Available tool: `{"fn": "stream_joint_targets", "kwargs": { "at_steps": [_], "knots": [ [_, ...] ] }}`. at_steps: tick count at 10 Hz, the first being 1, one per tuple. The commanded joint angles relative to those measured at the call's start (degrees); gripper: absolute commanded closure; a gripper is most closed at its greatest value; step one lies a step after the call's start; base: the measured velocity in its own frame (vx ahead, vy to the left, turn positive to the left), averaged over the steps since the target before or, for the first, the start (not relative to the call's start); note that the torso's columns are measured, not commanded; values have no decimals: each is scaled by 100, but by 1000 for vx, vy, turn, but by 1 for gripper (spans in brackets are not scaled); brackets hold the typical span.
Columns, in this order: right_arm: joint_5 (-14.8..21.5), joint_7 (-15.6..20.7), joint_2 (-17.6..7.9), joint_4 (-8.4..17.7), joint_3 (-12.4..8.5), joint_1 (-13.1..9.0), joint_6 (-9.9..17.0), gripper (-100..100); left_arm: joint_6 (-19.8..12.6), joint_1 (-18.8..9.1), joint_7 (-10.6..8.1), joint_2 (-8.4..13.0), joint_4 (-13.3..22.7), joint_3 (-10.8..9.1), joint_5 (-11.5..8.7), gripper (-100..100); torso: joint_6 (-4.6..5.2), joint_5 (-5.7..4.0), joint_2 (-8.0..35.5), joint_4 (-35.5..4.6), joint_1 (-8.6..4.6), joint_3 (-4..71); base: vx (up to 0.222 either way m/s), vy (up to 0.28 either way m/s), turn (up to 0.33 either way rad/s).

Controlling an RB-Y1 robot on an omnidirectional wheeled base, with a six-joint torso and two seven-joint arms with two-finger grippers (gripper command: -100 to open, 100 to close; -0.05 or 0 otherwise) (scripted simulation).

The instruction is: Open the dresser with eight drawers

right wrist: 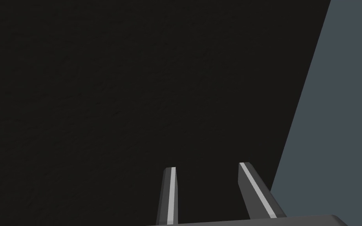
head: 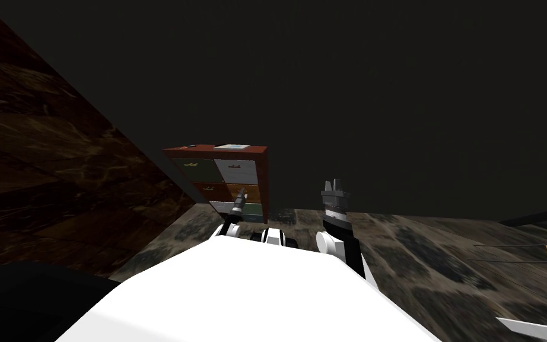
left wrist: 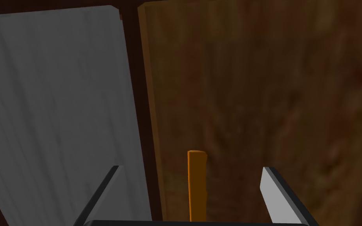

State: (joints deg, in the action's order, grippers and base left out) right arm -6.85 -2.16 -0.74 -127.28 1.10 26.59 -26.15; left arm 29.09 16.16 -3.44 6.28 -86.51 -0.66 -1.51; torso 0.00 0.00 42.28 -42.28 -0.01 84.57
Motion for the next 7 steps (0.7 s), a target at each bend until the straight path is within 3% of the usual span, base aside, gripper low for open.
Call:
{"fn": "stream_joint_targets", "kwargs": {
  "at_steps": [1, 3, 4, 6, 7],
  "knots": [
    [0, 0, 0, 0, 0, 0, 0, 0, -294, -13, 20, 5, -155, -19, 17, -100, 0, 1, 2, 0, 4, -1, -6, -46, 1],
    [0, 0, 0, 0, 0, 0, 0, 0, -466, -25, 31, 19, -231, -30, 27, -100, 0, 0, 1, 0, 2, -1, -9, -41, 2],
    [0, 0, 0, 0, 0, 0, 0, 0, -404, -17, 24, 18, -213, -27, 23, -100, 0, 1, 1, 0, 3, -1, -5, -17, 1],
    [0, 0, -1, 0, -1, 1, 0, 0, -657, -34, 6, 60, -432, -61, 6, -100, 0, 3, -16, 3, 11, 9, 78, -3, -14],
    [0, 0, -1, 0, -1, 2, 0, 0, -599, -28, 11, 53, -394, -54, 9, -100, 0, 1, -27, 7, 3, 16, 51, -5, -1]
  ]
}}
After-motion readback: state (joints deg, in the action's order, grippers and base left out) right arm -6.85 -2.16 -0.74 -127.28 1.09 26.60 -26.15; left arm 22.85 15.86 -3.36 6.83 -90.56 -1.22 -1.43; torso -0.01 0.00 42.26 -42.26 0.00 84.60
